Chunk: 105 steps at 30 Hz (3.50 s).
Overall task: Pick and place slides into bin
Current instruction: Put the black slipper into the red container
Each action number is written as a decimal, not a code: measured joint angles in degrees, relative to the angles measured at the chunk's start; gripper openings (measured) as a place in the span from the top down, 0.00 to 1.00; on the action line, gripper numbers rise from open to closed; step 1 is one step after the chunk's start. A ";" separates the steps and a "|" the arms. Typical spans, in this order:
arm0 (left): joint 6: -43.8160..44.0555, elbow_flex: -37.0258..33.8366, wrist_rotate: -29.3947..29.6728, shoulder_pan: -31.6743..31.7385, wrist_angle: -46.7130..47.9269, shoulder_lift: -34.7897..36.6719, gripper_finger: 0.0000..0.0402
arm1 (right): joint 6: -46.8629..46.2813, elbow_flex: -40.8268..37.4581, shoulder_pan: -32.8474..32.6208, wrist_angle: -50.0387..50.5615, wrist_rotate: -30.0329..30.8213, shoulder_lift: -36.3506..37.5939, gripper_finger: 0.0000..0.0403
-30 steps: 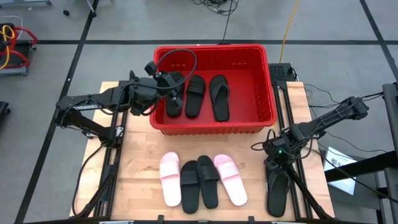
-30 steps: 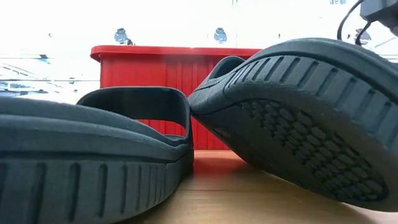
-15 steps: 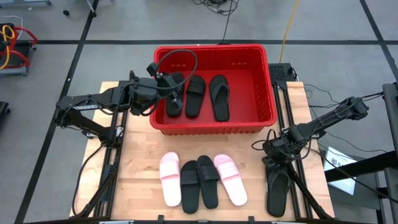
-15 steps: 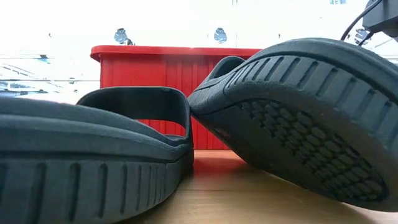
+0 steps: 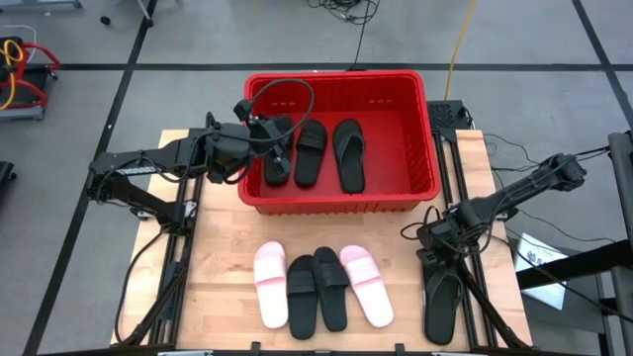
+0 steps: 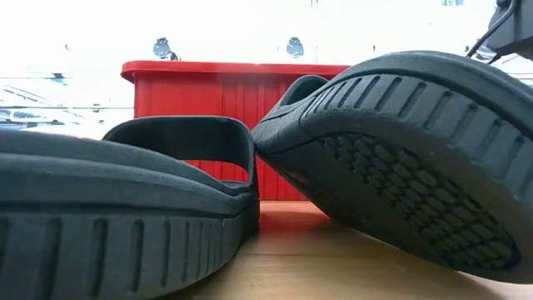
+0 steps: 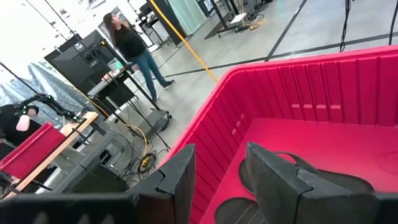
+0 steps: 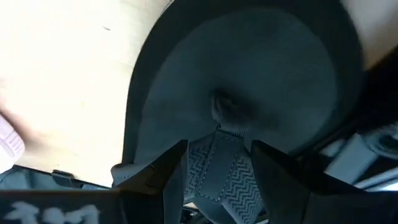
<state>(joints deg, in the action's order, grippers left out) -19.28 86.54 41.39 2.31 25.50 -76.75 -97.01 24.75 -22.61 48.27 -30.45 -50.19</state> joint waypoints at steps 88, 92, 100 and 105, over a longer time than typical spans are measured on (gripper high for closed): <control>-1.56 0.00 0.31 0.02 0.00 0.00 0.63 | 36.37 56.02 6.70 7.36 47.35 0.07 0.99; -1.50 0.00 0.28 0.02 0.00 -0.02 0.63 | 45.72 56.87 11.10 0.67 48.92 0.17 0.99; -1.19 0.00 0.31 0.02 0.00 0.00 0.63 | 64.68 57.05 21.31 -11.67 52.95 0.13 0.99; -1.16 0.00 0.28 0.02 0.00 -0.01 0.63 | 71.93 57.05 28.62 -14.75 52.97 0.07 0.99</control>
<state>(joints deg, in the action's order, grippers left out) -20.44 86.54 41.67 2.33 25.50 -76.77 -25.08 81.80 6.01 33.52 22.52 -50.12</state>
